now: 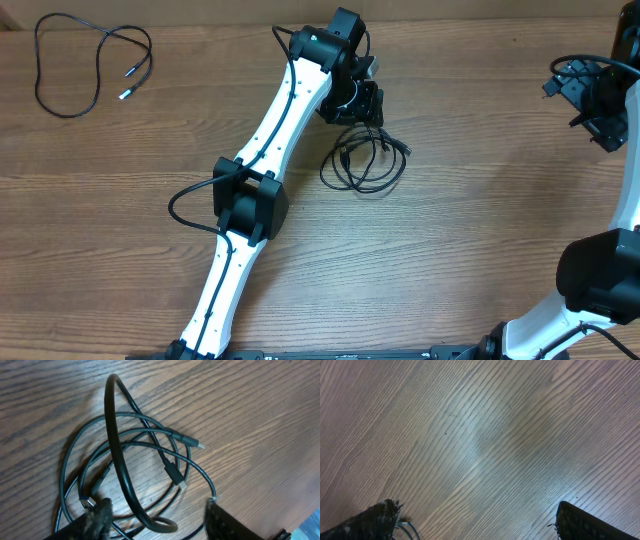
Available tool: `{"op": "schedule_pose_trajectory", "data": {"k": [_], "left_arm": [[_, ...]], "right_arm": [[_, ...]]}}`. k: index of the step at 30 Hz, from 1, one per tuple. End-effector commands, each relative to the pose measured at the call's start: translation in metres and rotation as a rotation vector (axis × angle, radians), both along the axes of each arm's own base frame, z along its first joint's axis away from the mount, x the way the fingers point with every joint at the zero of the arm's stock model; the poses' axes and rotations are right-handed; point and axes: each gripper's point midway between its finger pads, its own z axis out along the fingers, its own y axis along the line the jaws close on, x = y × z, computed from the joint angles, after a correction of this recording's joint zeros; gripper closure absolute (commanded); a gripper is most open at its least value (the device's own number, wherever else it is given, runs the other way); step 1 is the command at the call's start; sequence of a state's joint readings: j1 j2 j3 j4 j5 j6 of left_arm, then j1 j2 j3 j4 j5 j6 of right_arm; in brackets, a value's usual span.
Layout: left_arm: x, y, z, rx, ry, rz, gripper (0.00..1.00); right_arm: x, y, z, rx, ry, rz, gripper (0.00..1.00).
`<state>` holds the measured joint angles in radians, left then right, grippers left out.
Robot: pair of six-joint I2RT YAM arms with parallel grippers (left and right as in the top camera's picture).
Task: Untangle cables
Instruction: 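Move the left gripper right to the central cable bundle, then grasp a strand of the bundle with the left gripper and lift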
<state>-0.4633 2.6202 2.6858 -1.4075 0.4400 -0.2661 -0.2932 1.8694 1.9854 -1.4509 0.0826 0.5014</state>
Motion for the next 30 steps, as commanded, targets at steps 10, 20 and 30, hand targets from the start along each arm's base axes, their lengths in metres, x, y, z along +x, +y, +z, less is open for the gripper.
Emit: {"op": "schedule_pose_trajectory", "data": {"k": [10,20,30], "left_arm": [[0.004,-0.003,-0.004,-0.002,-0.001,0.024,0.79],[0.012,-0.003,0.016,-0.035,-0.014,0.101,0.96],[0.028,0.006,0.202,-0.258,-0.432,0.129,0.96]], "right_arm": [[0.000,-0.001,0.002,-0.006,-0.008,-0.008,0.00],[0.000,-0.001,0.002,-0.006,-0.008,-0.008,0.00],[0.000,-0.001,0.002,-0.007,-0.008,-0.008,0.00]]}}
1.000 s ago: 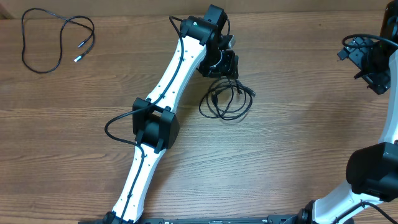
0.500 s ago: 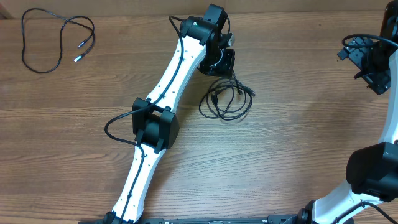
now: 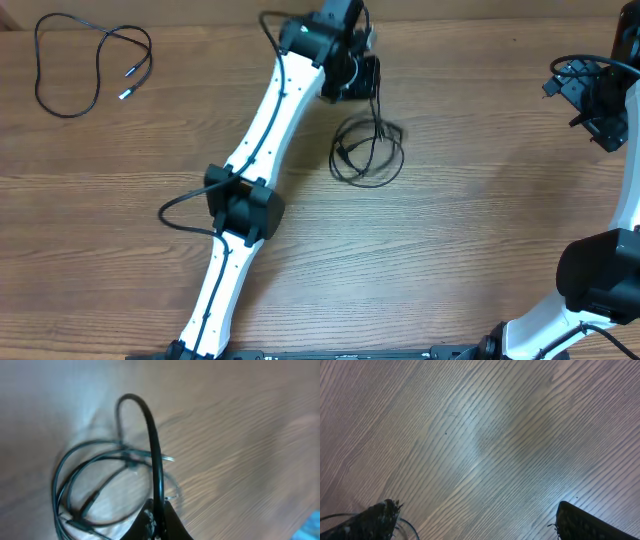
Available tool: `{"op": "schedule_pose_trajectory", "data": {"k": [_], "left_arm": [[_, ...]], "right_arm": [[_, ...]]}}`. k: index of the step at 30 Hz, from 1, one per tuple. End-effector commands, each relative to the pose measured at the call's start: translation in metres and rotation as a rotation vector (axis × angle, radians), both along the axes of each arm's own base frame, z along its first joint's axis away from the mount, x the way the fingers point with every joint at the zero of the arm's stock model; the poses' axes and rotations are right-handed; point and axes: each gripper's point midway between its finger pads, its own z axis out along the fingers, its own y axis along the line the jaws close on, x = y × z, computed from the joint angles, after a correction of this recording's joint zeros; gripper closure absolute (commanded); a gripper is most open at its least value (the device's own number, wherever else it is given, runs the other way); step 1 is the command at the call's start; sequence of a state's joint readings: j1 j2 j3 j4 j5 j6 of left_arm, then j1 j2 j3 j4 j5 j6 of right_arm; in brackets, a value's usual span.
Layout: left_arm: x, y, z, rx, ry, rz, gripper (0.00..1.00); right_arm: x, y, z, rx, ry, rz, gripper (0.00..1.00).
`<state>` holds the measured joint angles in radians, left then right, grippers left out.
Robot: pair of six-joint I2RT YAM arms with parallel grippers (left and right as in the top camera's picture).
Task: Untangle cables
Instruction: 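Grasp a strand of the bundle with the left gripper and lift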
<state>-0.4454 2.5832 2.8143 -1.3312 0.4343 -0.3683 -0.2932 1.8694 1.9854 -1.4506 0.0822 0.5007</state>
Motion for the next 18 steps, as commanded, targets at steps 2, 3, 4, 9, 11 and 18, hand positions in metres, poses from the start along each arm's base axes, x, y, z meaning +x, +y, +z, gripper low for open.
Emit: {"op": "schedule_pose_trajectory", "data": {"k": [2,3,4,9,11,18], "left_arm": [[-0.013,0.014,0.174,-0.172,-0.355,0.028,0.96],[-0.017,0.016,0.189,-0.185,-0.386,0.029,0.96],[-0.021,0.019,0.205,-0.201,-0.419,0.029,0.96],[-0.038,0.022,0.261,-0.285,-0.543,0.009,0.96],[-0.051,0.016,0.284,-0.354,-0.580,-0.042,0.96],[-0.025,0.051,0.252,-0.041,-0.642,0.147,0.96]], "right_arm": [[0.000,-0.001,0.002,-0.006,-0.008,-0.009,0.00],[0.000,-0.001,0.002,-0.006,-0.007,-0.009,0.00],[0.000,-0.001,0.002,-0.007,-0.008,-0.009,0.00],[0.000,-0.001,0.002,-0.006,-0.008,-0.009,0.00],[0.000,-0.001,0.002,-0.006,-0.007,-0.009,0.00],[0.000,-0.001,0.002,-0.006,-0.007,-0.009,0.00]]}}
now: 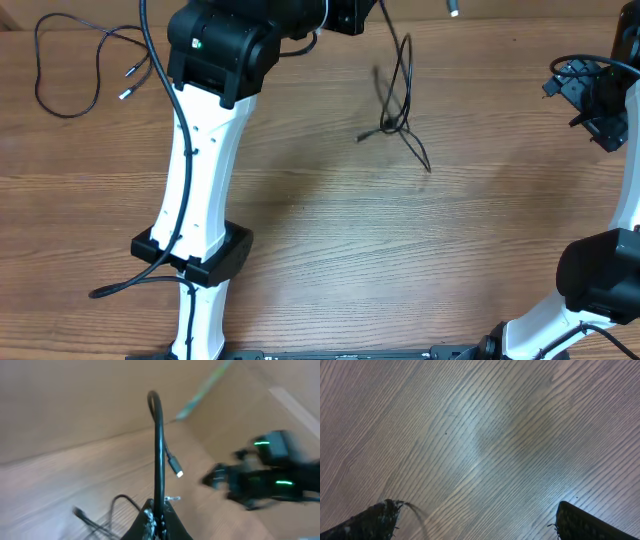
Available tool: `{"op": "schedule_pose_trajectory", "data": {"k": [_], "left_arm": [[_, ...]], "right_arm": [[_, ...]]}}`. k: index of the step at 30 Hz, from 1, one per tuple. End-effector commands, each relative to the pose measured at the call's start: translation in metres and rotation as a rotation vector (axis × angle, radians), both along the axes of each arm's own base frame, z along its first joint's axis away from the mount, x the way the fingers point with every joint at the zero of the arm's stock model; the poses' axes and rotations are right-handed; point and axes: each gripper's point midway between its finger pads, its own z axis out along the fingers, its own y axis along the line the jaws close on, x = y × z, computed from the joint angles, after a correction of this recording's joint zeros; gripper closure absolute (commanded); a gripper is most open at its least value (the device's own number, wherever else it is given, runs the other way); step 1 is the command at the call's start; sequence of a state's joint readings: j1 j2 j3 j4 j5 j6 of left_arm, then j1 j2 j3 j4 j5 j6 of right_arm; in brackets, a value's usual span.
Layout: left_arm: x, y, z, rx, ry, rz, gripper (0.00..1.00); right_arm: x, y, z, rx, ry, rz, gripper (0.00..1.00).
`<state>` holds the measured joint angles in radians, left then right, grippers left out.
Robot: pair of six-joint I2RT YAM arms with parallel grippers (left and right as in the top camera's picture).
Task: Untangle cables
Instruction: 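Grasp a strand of the bundle with the left gripper and lift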
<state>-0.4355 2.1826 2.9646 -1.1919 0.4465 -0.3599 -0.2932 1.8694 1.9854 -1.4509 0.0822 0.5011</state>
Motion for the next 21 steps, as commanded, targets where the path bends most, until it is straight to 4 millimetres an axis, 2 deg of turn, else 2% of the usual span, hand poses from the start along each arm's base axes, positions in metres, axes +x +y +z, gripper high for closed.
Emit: {"op": "schedule_pose_trajectory", "data": {"k": [1,3,4,6,7,9,12,14,17,19,21], "left_arm": [[0.031,0.028,-0.056,0.265,0.035,0.280,0.96],[0.032,0.025,-0.083,0.369,0.064,0.297,0.96],[0.030,0.018,-0.090,0.405,0.051,0.259,0.96],[0.025,0.002,-0.096,0.459,-0.001,0.157,0.96],[0.023,-0.005,-0.092,0.450,-0.020,0.132,0.96],[0.017,-0.015,-0.067,0.382,-0.079,0.103,0.96],[0.008,-0.019,-0.004,0.243,-0.231,0.085,0.96],[0.003,-0.012,0.039,0.168,-0.342,0.115,0.96],[-0.007,0.003,0.088,0.087,-0.464,0.157,0.96],[-0.013,0.014,0.107,0.048,-0.491,0.185,0.96],[-0.015,0.022,0.110,0.001,-0.444,0.210,0.96]], "right_arm": [[0.000,-0.001,0.002,-0.007,-0.008,-0.009,0.00],[0.000,-0.001,0.002,-0.007,-0.008,-0.008,0.00],[0.000,-0.001,0.002,-0.007,-0.008,-0.009,0.00],[0.000,-0.001,0.002,-0.007,-0.008,-0.009,0.00],[0.000,-0.001,0.002,-0.007,-0.008,-0.008,0.00],[0.000,-0.001,0.002,-0.007,-0.008,-0.009,0.00],[0.000,-0.001,0.002,-0.007,-0.008,-0.009,0.00],[0.000,-0.001,0.002,-0.007,-0.008,-0.008,0.00],[0.000,-0.001,0.002,-0.007,-0.008,-0.009,0.00],[0.000,-0.001,0.002,-0.007,-0.008,-0.008,0.00],[0.000,-0.001,0.002,-0.007,-0.008,-0.009,0.00]]}}
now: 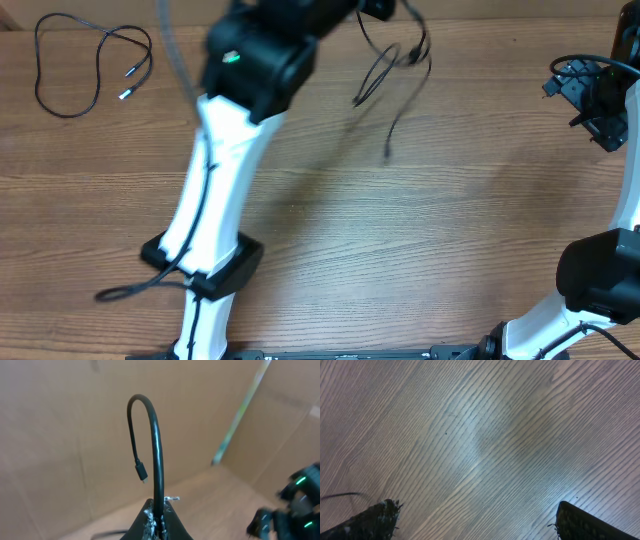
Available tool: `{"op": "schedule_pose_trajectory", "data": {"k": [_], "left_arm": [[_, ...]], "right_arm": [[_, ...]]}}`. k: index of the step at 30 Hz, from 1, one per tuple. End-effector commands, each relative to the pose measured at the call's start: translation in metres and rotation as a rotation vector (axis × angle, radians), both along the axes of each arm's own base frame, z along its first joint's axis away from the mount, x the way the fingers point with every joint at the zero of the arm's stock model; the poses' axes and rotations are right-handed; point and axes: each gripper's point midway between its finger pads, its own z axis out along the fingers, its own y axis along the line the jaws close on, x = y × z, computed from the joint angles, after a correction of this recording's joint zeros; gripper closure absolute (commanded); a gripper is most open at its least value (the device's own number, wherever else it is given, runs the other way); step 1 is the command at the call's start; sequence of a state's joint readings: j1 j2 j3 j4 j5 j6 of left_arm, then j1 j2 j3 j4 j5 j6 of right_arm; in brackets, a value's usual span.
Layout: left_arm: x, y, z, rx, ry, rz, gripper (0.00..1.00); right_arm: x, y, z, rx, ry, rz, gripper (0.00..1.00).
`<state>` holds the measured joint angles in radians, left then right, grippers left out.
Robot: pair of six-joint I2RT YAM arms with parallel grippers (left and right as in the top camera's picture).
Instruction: Untangle cables
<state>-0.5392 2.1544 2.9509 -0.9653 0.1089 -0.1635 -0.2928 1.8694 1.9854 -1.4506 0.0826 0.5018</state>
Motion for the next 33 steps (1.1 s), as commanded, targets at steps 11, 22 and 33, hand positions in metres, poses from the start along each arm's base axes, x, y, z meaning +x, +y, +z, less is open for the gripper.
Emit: {"op": "schedule_pose_trajectory", "data": {"k": [11,22,33], "left_arm": [[-0.035,0.029,-0.068,-0.035,0.449,0.089,0.96],[-0.023,0.022,-0.062,-0.115,0.449,0.103,0.96],[-0.004,0.028,-0.027,-0.473,0.530,0.146,0.96]], "right_arm": [[0.000,-0.001,0.002,-0.006,-0.007,-0.008,0.00],[0.021,0.000,0.009,0.006,-0.104,0.005,0.00],[0.036,0.137,0.042,0.643,-0.257,0.327,0.00]]}}
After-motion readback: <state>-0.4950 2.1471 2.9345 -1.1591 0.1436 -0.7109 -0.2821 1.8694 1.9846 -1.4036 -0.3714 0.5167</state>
